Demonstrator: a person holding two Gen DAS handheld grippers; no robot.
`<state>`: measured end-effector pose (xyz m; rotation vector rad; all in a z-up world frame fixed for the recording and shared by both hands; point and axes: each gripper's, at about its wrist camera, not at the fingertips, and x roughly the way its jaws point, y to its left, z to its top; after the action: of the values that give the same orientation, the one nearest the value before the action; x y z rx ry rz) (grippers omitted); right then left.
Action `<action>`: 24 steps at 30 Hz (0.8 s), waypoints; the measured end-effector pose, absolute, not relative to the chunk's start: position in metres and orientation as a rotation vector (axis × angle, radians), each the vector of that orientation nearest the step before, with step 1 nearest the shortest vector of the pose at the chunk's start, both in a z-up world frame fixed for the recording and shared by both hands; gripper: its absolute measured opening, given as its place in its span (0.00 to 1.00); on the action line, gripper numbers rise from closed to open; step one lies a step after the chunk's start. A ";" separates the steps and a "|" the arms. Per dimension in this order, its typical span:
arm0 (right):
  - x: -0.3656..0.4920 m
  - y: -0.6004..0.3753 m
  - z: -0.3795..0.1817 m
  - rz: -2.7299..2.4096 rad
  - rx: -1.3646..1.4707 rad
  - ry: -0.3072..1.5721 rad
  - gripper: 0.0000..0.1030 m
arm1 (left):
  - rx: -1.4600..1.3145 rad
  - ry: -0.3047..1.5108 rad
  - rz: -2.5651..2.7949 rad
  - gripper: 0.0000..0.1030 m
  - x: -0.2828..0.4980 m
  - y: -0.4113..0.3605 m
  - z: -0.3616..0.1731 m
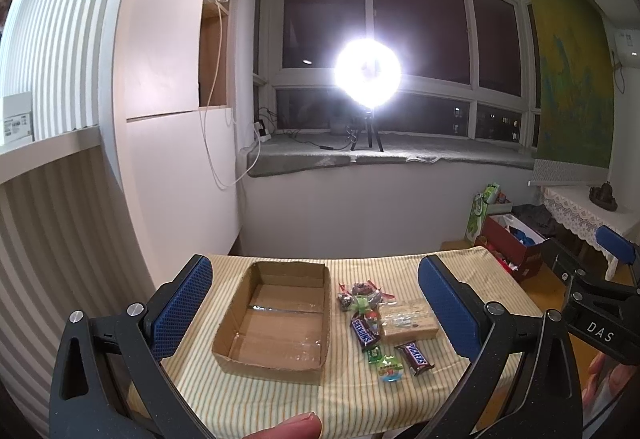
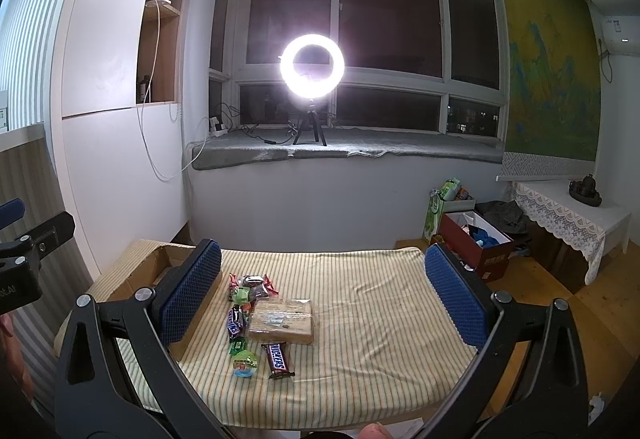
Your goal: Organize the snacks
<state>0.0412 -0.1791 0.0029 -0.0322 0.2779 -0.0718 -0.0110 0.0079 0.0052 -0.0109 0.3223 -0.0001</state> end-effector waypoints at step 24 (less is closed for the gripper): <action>0.039 -0.181 0.002 -0.077 -0.032 0.276 1.00 | -0.004 0.312 0.001 0.99 -0.014 0.008 0.008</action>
<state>0.0387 -0.1812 0.0019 -0.0325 0.2760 -0.0767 -0.0140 0.0076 0.0085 -0.0040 0.3118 0.0012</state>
